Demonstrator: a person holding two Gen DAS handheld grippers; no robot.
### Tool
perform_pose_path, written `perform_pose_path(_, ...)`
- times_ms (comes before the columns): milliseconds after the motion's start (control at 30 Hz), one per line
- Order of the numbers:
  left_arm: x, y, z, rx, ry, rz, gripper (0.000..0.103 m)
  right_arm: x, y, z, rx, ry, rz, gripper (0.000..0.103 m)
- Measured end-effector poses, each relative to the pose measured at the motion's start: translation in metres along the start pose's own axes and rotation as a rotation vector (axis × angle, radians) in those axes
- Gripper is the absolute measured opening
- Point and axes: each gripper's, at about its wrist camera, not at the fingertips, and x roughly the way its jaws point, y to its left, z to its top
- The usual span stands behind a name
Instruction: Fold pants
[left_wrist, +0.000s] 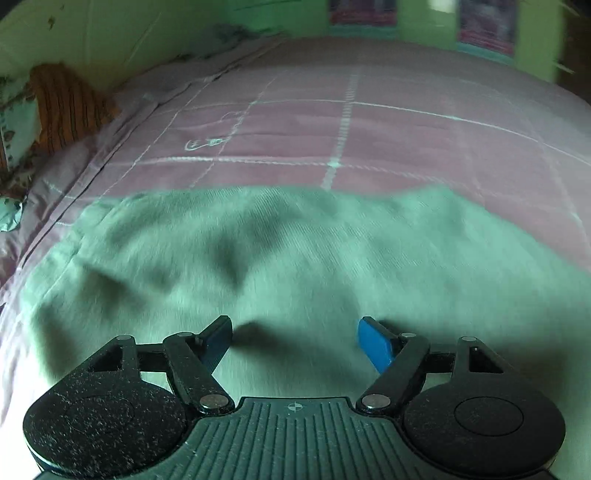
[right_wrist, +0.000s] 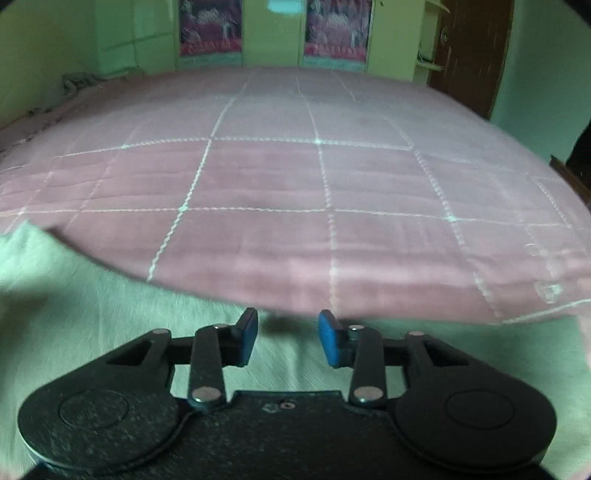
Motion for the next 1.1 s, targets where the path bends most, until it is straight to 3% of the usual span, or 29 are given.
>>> perform_pose_path(67, -0.015, -0.002, -0.022, 0.001, 0.014, -0.037, 0.076, -0.019, -0.003, -0.016, -0.02, -0.005, 0.044, 0.035)
perform_pose_path(133, -0.024, -0.007, -0.044, 0.012, -0.002, -0.017, 0.077, -0.03, -0.005, -0.039, -0.086, 0.01, 0.041, 0.036)
perform_pose_path(267, -0.038, -0.008, -0.055, -0.006, 0.001, 0.007, 0.078, -0.036, -0.04, -0.072, -0.133, -0.002, -0.076, 0.04)
perform_pose_path(333, -0.055, -0.013, -0.058, 0.013, 0.003, 0.018, 0.078, -0.038, -0.067, -0.071, -0.071, 0.007, -0.123, 0.04)
perform_pose_path(400, -0.07, -0.023, -0.061, 0.038, -0.019, -0.02, 0.078, -0.043, -0.088, -0.063, 0.009, 0.032, -0.175, 0.039)
perform_pose_path(467, -0.084, -0.04, -0.063, 0.034, -0.034, -0.071, 0.078, -0.056, -0.096, -0.061, 0.055, 0.017, -0.16, 0.038)
perform_pose_path(600, -0.097, -0.095, -0.067, 0.094, -0.027, -0.177, 0.078, -0.065, -0.094, -0.08, -0.001, 0.021, -0.127, 0.041)
perform_pose_path(667, -0.093, -0.116, -0.075, 0.124, 0.03, -0.218, 0.078, -0.064, -0.113, -0.086, 0.027, 0.006, -0.153, 0.041)
perform_pose_path(767, -0.086, -0.124, -0.081, 0.119, 0.035, -0.183, 0.078, -0.06, -0.148, -0.085, 0.086, 0.003, -0.218, 0.038)
perform_pose_path(833, -0.09, -0.126, -0.075, 0.113, 0.048, -0.174, 0.078, -0.061, -0.165, -0.081, 0.121, 0.014, -0.23, 0.026)
perform_pose_path(933, -0.1, -0.134, -0.071, 0.113, 0.036, -0.203, 0.078, -0.074, -0.179, -0.077, 0.171, -0.034, -0.226, 0.036)
perform_pose_path(1100, -0.096, -0.152, -0.079, 0.136, 0.043, -0.197, 0.078, -0.089, -0.22, -0.092, 0.382, -0.043, -0.227, 0.04)
